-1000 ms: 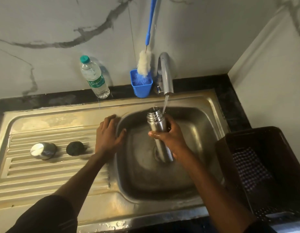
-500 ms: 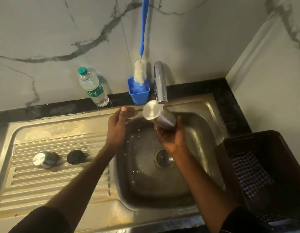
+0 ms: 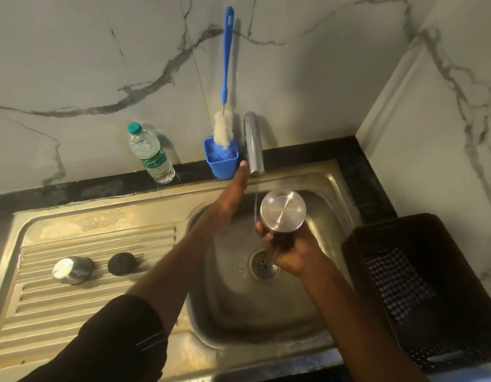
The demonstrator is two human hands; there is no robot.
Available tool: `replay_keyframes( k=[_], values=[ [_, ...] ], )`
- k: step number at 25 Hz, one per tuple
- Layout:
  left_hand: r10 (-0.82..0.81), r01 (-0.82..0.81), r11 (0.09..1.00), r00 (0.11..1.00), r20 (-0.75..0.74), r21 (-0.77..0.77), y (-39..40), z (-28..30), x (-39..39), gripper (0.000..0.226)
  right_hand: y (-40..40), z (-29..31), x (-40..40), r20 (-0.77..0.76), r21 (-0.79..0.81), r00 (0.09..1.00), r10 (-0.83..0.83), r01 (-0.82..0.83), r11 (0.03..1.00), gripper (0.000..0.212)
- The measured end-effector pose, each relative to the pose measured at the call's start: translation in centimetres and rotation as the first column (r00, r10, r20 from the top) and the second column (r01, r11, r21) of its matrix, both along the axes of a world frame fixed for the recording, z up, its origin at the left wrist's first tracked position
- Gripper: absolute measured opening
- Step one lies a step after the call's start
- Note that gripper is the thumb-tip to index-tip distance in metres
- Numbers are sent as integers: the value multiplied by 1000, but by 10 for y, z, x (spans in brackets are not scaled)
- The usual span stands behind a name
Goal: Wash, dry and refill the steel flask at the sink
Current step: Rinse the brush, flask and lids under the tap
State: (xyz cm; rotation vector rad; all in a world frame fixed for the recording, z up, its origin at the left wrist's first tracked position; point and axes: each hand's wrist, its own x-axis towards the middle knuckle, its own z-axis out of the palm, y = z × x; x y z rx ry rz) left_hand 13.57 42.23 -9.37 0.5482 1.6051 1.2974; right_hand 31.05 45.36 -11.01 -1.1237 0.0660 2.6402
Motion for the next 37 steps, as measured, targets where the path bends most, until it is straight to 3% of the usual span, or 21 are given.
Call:
replay_keyframes(
  k=[3,8,12,17,20,22,23,24,25,27,28,30,33,37],
  values=[
    [-49,51,999,988,-148,7,-25,3,-5,37,-8,13,1,-34,-58,995,-90,88,994,47],
    [189,-172,981,939,-288,86,-119,-3,38,54,-51,-4,10,85,-206,994,-69,86,975,44],
    [126,-89,986,949,-288,138,-177,-6,61,79,-67,19,6,80,-50,979,-185,190,981,52],
    [35,3,993,944,-329,115,-202,21,87,87,-99,3,-7,173,-31,984,38,-33,999,53],
    [237,-187,970,867,-439,155,-216,33,84,70,-138,16,-18,143,91,970,197,-211,973,60],
    [370,-320,929,785,-497,187,-238,46,70,69,-168,23,-30,280,250,875,395,-464,850,76],
    [413,-365,910,740,-532,198,-252,52,59,70,-183,23,-35,441,349,784,437,-598,721,83],
    [448,-406,890,690,-568,209,-268,59,46,71,-198,20,-41,596,450,695,403,-704,549,85],
    [475,-440,871,645,-599,218,-285,65,33,71,-210,15,-45,734,521,602,314,-796,308,80],
    [515,-505,833,559,-650,225,-321,74,5,70,-232,8,-52,888,457,456,57,-862,-218,50],
    [528,-537,813,520,-671,224,-342,77,-9,69,-242,8,-58,892,407,450,-39,-839,-362,36],
    [556,-594,772,458,-694,226,-384,78,-38,66,-264,14,-70,857,393,504,-107,-774,-496,28],
    [582,-673,710,393,-712,209,-435,75,-74,62,-291,20,-94,833,372,539,-124,-712,-595,29],
    [582,-729,665,371,-724,161,-473,62,-106,65,-316,19,-124,814,372,568,-120,-668,-644,28]
  ],
)
